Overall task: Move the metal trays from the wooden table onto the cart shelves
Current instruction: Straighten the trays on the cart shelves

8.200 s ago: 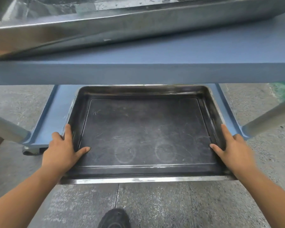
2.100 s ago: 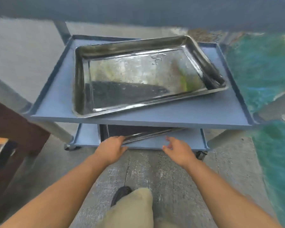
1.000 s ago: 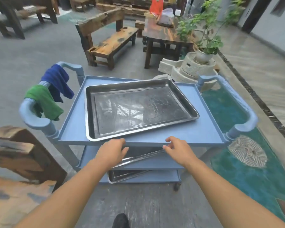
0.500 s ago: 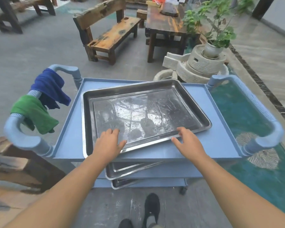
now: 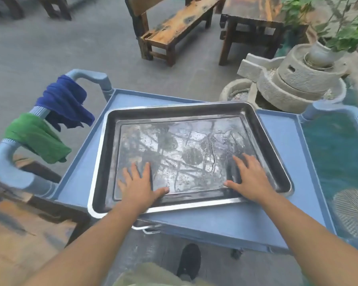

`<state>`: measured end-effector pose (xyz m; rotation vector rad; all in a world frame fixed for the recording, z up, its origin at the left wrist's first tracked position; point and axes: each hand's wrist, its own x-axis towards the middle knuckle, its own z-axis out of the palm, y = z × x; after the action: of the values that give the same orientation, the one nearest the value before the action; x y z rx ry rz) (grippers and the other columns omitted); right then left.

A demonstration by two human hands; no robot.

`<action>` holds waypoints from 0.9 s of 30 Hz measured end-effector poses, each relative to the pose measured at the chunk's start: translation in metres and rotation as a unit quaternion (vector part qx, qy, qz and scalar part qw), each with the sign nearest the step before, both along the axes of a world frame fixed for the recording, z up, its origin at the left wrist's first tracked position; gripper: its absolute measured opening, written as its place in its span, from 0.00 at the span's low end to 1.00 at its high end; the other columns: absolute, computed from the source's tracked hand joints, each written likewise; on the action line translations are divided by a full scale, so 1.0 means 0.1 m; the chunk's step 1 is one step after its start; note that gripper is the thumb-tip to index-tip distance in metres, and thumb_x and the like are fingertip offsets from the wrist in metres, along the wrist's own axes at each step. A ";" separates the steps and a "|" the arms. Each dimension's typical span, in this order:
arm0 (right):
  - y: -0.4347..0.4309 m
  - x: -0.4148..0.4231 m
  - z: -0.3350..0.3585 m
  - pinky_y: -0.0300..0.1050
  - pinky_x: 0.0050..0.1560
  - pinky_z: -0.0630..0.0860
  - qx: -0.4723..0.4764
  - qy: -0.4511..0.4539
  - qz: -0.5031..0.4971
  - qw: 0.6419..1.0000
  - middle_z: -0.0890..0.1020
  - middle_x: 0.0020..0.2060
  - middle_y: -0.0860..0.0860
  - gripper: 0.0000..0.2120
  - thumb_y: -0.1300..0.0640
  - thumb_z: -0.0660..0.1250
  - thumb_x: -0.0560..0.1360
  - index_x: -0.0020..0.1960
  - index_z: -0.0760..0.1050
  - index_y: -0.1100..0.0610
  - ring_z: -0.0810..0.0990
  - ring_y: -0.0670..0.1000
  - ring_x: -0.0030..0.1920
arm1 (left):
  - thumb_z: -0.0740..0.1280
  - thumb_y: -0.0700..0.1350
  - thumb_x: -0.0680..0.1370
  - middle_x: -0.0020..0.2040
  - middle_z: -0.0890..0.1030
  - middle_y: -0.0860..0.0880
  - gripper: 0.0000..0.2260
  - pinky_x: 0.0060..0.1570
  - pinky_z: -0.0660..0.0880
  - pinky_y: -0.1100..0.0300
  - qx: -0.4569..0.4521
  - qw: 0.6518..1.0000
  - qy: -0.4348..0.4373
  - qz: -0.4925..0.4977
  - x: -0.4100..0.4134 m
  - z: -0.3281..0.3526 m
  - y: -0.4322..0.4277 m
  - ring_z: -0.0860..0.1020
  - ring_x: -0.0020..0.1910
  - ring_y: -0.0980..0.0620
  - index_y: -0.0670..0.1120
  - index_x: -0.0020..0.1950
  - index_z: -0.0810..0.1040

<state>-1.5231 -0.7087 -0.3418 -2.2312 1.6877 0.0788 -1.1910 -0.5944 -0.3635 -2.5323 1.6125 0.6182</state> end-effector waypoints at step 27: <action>0.00 0.14 -0.28 0.73 0.71 0.38 0.100 0.046 -0.117 0.987 0.32 0.78 0.50 0.60 0.15 0.57 0.56 0.78 0.36 0.38 0.31 0.60 0.77 | 0.52 0.83 0.57 0.79 0.33 0.39 0.54 0.67 0.42 0.24 0.057 0.992 0.003 -0.111 0.34 0.03 -0.62 0.34 0.75 0.29 0.66 0.77 0.34</action>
<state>-1.5087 -0.7086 -0.3702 -1.8980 1.8881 0.2854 -1.1569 -0.6565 -0.3609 -2.2340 1.7730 0.6708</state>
